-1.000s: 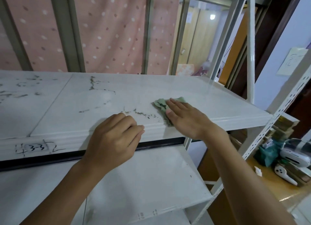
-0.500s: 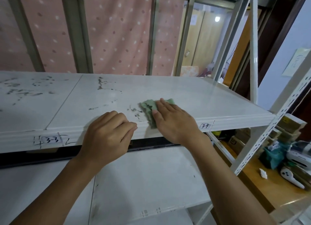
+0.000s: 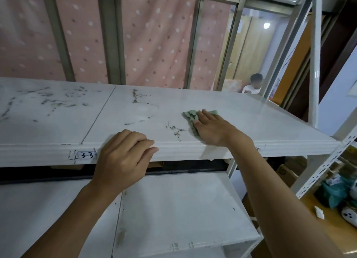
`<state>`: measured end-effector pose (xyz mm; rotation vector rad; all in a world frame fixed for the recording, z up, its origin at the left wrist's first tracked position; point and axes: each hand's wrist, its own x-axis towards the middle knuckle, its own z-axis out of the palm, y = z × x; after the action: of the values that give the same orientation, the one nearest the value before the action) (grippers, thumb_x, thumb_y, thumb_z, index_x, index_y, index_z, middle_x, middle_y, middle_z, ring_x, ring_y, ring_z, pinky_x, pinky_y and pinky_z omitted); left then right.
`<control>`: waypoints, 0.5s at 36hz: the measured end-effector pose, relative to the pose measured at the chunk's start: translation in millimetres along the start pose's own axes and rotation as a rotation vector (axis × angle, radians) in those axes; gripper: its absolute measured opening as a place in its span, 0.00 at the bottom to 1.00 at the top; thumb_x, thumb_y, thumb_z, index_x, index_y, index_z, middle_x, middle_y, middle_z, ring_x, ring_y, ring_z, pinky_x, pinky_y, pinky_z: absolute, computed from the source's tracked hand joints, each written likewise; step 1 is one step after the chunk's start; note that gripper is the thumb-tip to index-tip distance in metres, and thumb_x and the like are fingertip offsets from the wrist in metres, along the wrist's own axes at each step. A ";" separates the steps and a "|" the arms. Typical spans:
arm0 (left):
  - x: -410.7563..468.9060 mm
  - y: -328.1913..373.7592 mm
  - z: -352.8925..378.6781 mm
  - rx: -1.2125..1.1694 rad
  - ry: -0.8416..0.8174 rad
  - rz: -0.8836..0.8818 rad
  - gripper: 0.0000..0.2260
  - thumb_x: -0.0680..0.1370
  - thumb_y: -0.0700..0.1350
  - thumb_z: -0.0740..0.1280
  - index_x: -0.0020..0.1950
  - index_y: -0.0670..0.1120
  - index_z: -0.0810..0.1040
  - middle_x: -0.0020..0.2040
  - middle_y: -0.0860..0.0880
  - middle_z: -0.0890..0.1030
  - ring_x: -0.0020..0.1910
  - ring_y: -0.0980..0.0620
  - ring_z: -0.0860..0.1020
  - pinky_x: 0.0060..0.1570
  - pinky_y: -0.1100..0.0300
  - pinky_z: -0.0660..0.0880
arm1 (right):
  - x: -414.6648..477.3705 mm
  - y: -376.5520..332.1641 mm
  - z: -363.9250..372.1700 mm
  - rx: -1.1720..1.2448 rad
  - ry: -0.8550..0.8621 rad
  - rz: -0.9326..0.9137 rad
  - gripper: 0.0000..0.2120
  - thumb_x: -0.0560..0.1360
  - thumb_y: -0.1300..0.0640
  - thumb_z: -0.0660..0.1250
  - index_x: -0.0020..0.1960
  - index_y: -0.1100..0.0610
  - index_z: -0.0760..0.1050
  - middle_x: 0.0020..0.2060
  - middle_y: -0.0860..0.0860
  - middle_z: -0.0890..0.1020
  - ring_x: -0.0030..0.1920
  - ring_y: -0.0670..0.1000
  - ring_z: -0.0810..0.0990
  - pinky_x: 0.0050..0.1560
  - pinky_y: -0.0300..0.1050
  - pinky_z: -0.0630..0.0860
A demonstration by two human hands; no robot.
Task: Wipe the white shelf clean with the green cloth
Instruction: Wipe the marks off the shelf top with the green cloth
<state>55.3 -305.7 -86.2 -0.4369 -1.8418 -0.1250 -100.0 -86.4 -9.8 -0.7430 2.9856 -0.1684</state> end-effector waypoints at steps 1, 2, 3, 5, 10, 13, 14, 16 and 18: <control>0.6 0.0 0.1 -0.017 -0.015 -0.032 0.06 0.79 0.40 0.75 0.45 0.38 0.86 0.41 0.43 0.84 0.38 0.43 0.80 0.39 0.51 0.79 | -1.6 -10.5 -0.9 -0.028 -0.014 -0.052 0.33 0.81 0.41 0.38 0.81 0.58 0.48 0.81 0.54 0.47 0.80 0.55 0.43 0.79 0.57 0.45; 2.5 -1.8 0.1 -0.024 -0.003 -0.058 0.06 0.79 0.40 0.75 0.45 0.38 0.86 0.41 0.44 0.84 0.37 0.43 0.80 0.39 0.51 0.79 | -3.4 -21.0 -0.5 -0.057 -0.025 -0.111 0.36 0.79 0.40 0.35 0.80 0.60 0.47 0.80 0.56 0.46 0.80 0.56 0.42 0.79 0.57 0.45; 1.1 -1.1 1.6 -0.022 -0.010 -0.078 0.06 0.79 0.40 0.75 0.44 0.39 0.86 0.40 0.44 0.83 0.37 0.43 0.80 0.39 0.51 0.79 | -4.8 -30.4 0.8 -0.091 -0.036 -0.174 0.38 0.78 0.40 0.33 0.80 0.62 0.47 0.80 0.57 0.45 0.80 0.56 0.41 0.79 0.58 0.45; 3.4 -2.9 2.6 -0.031 -0.015 -0.066 0.06 0.79 0.40 0.75 0.44 0.39 0.86 0.40 0.44 0.83 0.36 0.43 0.80 0.39 0.51 0.78 | -6.1 -44.1 7.8 -0.110 -0.050 -0.253 0.37 0.78 0.40 0.34 0.80 0.60 0.47 0.80 0.55 0.44 0.80 0.53 0.40 0.79 0.56 0.46; 5.0 -5.0 2.3 -0.023 -0.030 -0.049 0.09 0.80 0.42 0.75 0.42 0.39 0.86 0.37 0.45 0.82 0.34 0.43 0.78 0.36 0.51 0.77 | -11.1 -48.0 13.5 -0.020 -0.039 -0.315 0.29 0.83 0.42 0.37 0.81 0.51 0.42 0.80 0.44 0.44 0.79 0.42 0.39 0.79 0.49 0.44; 7.9 -9.6 1.2 -0.033 -0.058 -0.035 0.10 0.79 0.43 0.75 0.41 0.40 0.86 0.35 0.46 0.81 0.33 0.44 0.77 0.35 0.52 0.76 | -11.1 -40.0 8.9 -0.003 -0.064 -0.319 0.30 0.82 0.40 0.37 0.81 0.49 0.41 0.80 0.43 0.43 0.79 0.42 0.40 0.79 0.49 0.45; 8.3 -11.2 0.5 -0.044 -0.069 -0.035 0.10 0.79 0.43 0.76 0.41 0.40 0.86 0.35 0.46 0.81 0.33 0.45 0.77 0.35 0.53 0.75 | -10.2 -36.9 7.0 -0.007 -0.073 -0.322 0.31 0.81 0.39 0.37 0.81 0.49 0.41 0.80 0.44 0.43 0.79 0.43 0.39 0.79 0.50 0.45; 9.9 -14.0 -1.2 -0.073 -0.089 -0.042 0.09 0.79 0.43 0.76 0.40 0.40 0.86 0.34 0.47 0.80 0.33 0.46 0.76 0.35 0.55 0.74 | -8.9 -28.3 1.4 -0.064 -0.106 -0.307 0.29 0.83 0.43 0.38 0.81 0.54 0.40 0.80 0.48 0.42 0.79 0.45 0.38 0.79 0.48 0.42; 12.9 -16.4 -2.8 -0.112 -0.107 -0.059 0.09 0.78 0.43 0.76 0.39 0.41 0.86 0.34 0.48 0.79 0.32 0.47 0.75 0.35 0.55 0.73 | -5.6 -18.4 -5.8 -0.103 -0.105 -0.251 0.27 0.85 0.51 0.41 0.81 0.60 0.41 0.80 0.54 0.41 0.79 0.50 0.37 0.79 0.47 0.40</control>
<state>48.7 -318.7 -71.0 -0.4755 -1.9594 -0.2501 -87.0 -99.4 -1.6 -1.1007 2.8113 0.0133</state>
